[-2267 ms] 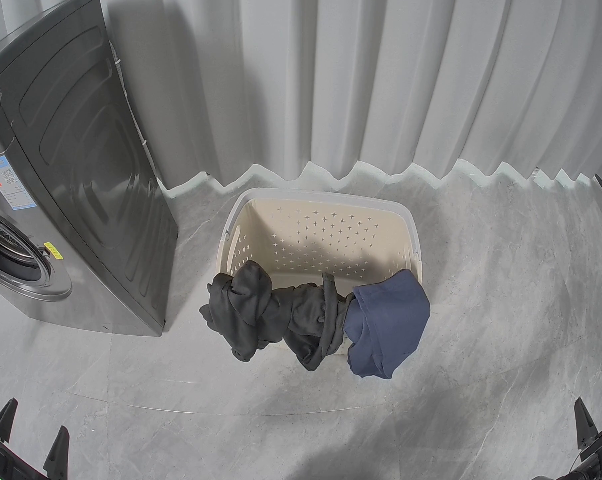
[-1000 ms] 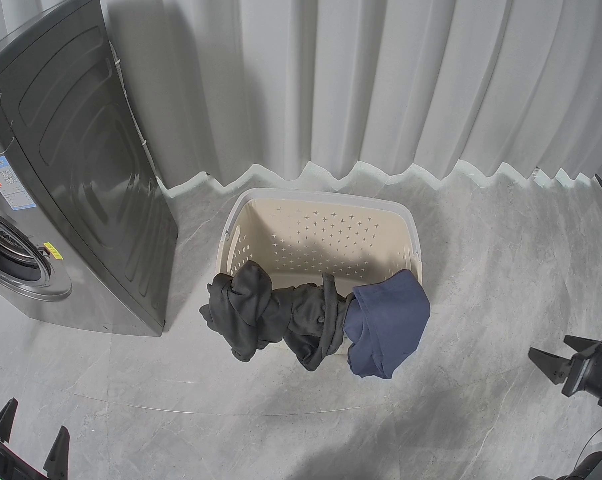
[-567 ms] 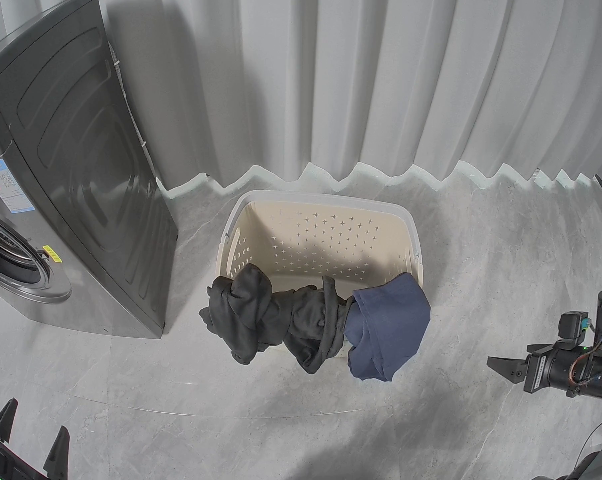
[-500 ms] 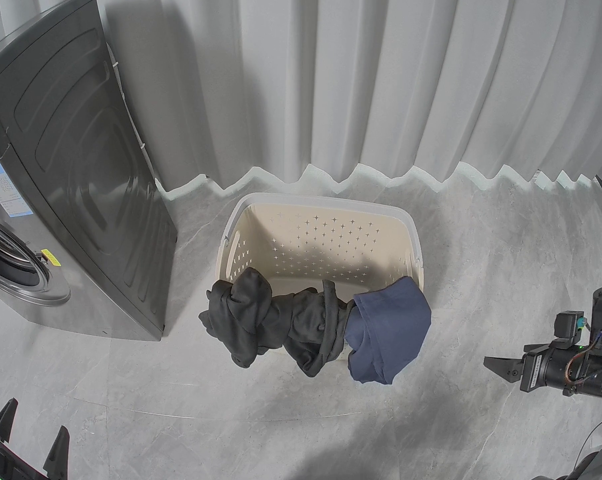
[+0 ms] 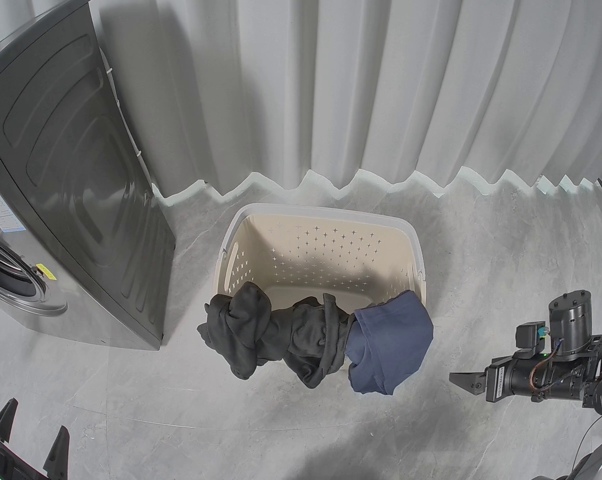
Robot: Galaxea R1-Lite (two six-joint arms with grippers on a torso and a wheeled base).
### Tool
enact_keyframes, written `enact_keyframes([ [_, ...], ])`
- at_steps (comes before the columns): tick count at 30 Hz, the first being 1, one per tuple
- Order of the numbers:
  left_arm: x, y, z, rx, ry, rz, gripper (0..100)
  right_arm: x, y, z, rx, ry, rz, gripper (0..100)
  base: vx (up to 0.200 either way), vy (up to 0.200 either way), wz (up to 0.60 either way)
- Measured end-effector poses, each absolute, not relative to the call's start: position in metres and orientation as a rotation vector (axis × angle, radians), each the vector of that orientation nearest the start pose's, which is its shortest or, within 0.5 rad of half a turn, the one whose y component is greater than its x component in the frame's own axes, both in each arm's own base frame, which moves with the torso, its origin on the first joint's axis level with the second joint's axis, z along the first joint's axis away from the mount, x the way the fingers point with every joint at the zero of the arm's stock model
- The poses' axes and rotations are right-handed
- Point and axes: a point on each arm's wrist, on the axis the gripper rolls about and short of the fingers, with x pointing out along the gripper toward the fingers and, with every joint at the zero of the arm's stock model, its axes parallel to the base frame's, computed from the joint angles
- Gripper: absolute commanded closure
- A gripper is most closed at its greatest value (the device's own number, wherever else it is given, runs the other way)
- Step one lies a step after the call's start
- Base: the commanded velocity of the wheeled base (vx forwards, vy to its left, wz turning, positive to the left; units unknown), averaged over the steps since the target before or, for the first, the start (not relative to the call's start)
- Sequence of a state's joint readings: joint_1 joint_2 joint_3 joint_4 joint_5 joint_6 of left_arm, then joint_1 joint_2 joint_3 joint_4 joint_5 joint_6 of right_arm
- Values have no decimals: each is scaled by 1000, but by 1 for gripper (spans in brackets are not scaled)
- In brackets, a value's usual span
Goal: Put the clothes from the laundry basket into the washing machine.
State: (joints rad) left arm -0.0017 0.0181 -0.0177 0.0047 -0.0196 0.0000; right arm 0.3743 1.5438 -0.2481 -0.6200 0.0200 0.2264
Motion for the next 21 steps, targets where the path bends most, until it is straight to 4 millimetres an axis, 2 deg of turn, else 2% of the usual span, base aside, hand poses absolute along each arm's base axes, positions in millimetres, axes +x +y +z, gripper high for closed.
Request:
enact_keyframes([
  [21,-23,0,80,0,5,-21,0,229,112,55,94,674,365,0,0,0,0],
])
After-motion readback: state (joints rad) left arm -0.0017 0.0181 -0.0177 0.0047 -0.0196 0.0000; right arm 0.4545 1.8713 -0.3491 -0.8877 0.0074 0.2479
